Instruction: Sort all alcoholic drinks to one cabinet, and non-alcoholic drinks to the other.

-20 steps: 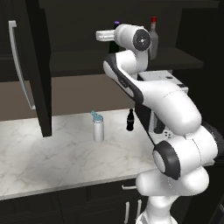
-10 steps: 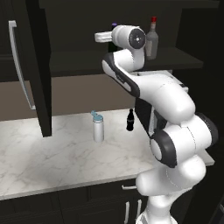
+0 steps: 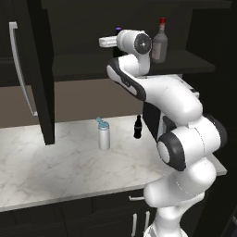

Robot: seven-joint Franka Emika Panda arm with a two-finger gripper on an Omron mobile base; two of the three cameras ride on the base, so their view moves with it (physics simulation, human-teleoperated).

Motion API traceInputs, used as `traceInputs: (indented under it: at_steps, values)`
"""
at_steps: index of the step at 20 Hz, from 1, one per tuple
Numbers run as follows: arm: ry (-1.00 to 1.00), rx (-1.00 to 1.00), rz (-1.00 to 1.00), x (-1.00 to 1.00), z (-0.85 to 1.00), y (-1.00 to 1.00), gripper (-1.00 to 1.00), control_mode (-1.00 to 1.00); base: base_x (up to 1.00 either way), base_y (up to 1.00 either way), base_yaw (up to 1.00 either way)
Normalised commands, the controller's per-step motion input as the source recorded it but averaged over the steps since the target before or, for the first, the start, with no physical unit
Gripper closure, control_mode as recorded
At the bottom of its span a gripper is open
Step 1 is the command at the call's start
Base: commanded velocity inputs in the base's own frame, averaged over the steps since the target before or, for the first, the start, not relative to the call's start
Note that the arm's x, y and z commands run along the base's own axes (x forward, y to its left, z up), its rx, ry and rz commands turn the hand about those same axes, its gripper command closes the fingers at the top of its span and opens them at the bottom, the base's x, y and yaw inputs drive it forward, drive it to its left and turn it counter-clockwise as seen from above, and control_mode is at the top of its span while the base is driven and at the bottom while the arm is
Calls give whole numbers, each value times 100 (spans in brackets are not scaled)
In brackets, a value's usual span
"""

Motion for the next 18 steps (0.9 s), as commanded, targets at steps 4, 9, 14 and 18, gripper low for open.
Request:
traceInputs:
  at_steps: [4,9,14,18]
  values:
    - [0,0,4,37,-9,0,100,-100,0,0,0]
    - [0,0,2,33,-13,0,100,-100,0,0,0]
    - [0,0,0,2,-9,0,-100,-100,0,0,0]
    - [5,0,0,0,0,0,-100,-100,0,0,0]
